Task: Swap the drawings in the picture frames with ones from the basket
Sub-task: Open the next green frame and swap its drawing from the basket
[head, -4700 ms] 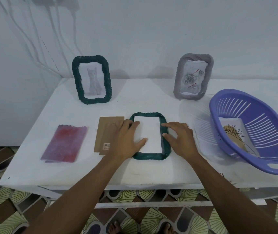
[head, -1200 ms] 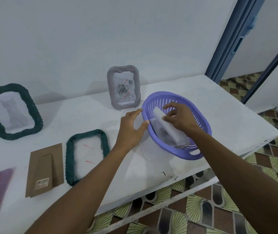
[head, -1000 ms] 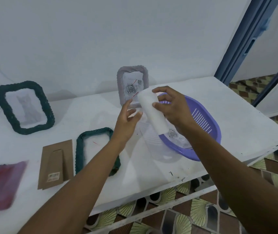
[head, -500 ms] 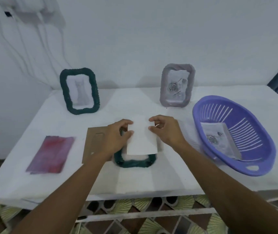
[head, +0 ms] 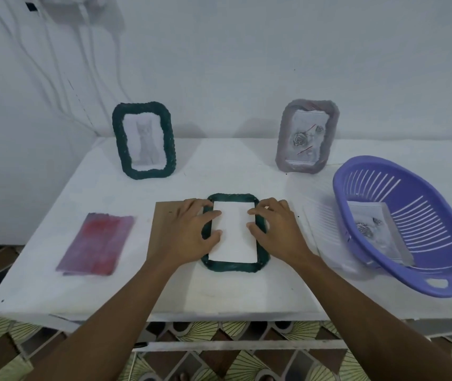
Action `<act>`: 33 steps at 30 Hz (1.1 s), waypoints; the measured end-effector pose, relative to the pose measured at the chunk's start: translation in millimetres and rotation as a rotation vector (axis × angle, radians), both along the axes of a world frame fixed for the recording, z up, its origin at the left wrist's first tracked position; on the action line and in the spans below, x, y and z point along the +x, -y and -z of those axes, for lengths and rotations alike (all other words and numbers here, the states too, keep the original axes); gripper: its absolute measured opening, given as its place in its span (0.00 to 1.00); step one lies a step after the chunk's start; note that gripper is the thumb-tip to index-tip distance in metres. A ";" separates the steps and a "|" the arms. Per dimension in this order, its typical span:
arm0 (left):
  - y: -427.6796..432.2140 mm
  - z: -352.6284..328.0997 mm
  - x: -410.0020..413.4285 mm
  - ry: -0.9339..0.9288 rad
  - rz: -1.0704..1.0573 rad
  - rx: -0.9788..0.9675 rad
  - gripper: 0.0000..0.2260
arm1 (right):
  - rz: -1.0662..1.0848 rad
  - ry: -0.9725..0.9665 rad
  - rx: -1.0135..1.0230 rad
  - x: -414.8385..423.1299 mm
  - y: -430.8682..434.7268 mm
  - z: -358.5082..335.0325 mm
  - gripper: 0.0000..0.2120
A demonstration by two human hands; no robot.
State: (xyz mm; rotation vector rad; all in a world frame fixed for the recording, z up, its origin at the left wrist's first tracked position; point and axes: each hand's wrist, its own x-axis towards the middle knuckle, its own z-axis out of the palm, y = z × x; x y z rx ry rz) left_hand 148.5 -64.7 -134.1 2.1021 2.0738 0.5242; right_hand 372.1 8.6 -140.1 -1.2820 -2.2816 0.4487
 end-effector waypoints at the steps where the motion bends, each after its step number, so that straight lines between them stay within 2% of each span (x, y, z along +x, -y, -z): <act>1: 0.7 1.1 -1.8 0.013 0.002 -0.015 0.28 | -0.016 -0.001 -0.003 1.3 0.3 2.6 0.14; 9: 3.7 10.3 -4.0 0.089 -0.012 -0.009 0.30 | -0.013 0.002 -0.003 1.8 0.0 14.9 0.17; 24: -0.1 5.5 -5.2 -0.004 -0.024 0.008 0.31 | -0.003 -0.012 -0.006 3.0 -0.7 16.0 0.19; 28: 9.9 0.1 -20.5 0.046 -0.185 0.083 0.29 | -0.011 -0.125 -0.026 4.4 -0.3 14.5 0.18; 33: 34.0 8.4 -43.5 -0.044 -0.381 -0.026 0.37 | 0.007 -0.189 -0.045 4.4 -0.9 15.4 0.16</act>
